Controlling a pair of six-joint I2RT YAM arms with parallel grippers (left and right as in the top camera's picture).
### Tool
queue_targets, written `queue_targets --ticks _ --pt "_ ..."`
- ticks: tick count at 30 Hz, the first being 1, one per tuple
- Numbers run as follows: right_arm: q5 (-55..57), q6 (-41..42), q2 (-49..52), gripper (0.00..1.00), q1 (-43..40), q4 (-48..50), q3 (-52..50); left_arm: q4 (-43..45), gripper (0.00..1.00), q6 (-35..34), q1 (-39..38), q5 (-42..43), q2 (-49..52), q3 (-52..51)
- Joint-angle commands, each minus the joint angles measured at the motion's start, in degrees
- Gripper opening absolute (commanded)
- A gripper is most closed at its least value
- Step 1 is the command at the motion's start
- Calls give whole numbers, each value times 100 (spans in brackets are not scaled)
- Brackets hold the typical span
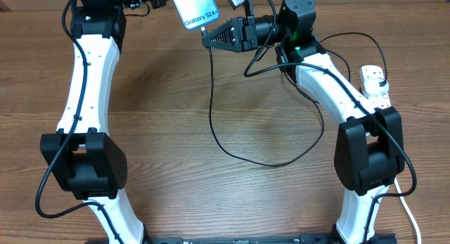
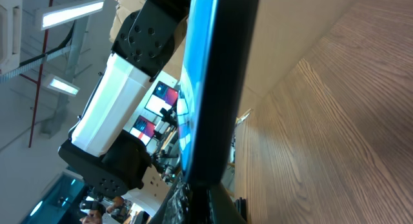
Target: Plug charger to phone and switch on socket
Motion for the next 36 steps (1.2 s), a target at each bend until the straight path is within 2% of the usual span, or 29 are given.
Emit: queue_targets --ticks 1,36 --pt "46 22 -240 4 -9 90 116 70 4 162 -4 22 -118 98" --pt "-9 20 -240 4 -22 170 116 70 4 238 9 424 -118 98"
